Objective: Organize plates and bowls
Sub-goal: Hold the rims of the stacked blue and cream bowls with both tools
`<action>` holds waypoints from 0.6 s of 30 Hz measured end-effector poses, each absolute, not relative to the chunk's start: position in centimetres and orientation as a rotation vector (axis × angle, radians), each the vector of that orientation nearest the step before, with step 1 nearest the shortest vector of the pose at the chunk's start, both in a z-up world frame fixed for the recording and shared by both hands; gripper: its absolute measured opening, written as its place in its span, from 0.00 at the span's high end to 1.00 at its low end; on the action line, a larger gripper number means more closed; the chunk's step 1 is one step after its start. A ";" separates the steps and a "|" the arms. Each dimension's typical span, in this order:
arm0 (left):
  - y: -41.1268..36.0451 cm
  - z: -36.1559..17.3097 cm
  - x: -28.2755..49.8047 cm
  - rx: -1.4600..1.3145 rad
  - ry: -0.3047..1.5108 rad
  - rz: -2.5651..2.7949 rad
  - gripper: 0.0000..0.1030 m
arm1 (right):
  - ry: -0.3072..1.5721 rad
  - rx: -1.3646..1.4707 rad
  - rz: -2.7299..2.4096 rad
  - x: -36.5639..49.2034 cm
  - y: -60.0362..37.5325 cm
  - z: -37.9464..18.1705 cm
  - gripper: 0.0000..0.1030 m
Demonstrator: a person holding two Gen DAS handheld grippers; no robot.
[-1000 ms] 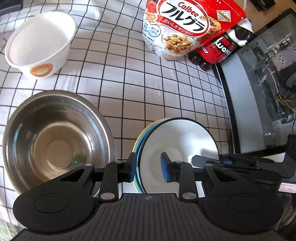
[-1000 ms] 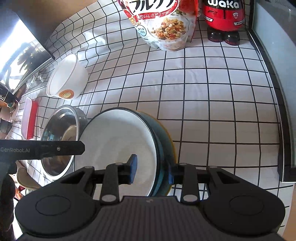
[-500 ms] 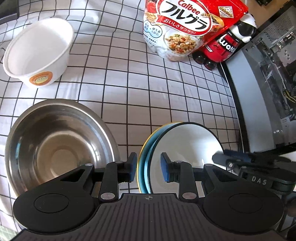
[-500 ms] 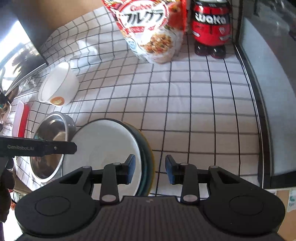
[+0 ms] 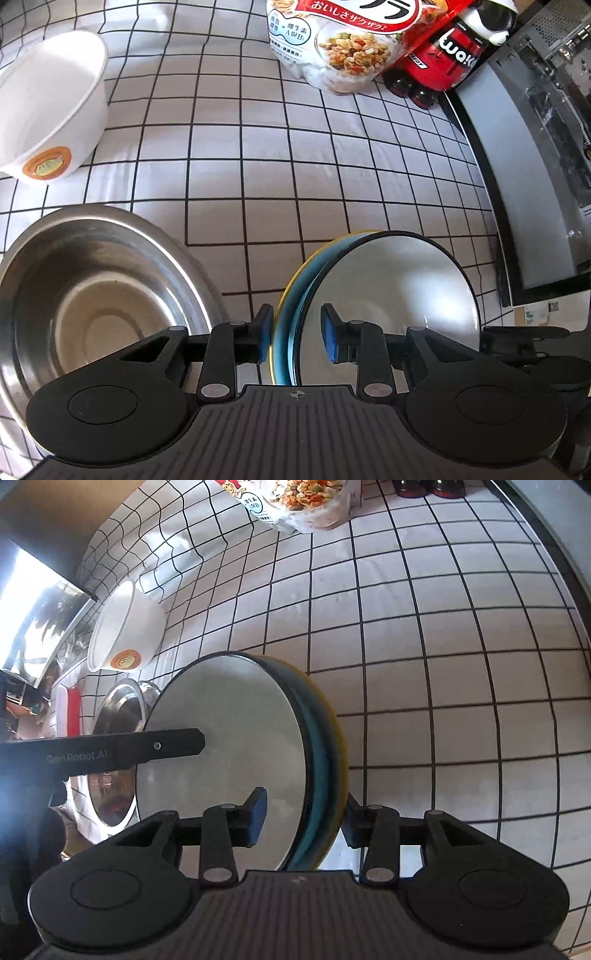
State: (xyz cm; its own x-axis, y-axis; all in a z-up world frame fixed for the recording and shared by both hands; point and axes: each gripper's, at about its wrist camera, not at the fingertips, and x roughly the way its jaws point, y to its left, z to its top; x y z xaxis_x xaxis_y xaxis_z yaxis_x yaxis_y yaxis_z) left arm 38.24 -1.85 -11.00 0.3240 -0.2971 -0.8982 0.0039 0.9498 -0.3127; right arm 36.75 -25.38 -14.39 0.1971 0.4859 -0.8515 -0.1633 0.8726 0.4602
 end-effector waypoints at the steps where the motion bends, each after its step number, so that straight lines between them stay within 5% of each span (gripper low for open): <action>1: -1.8 -11.1 38.3 -0.284 1.230 -0.201 0.71 | 1.295 0.287 0.464 36.9 -25.3 -14.3 0.59; 18: -0.6 -11.1 39.7 -0.388 1.221 -0.208 0.71 | 1.229 0.219 0.428 40.1 -24.4 -13.8 0.59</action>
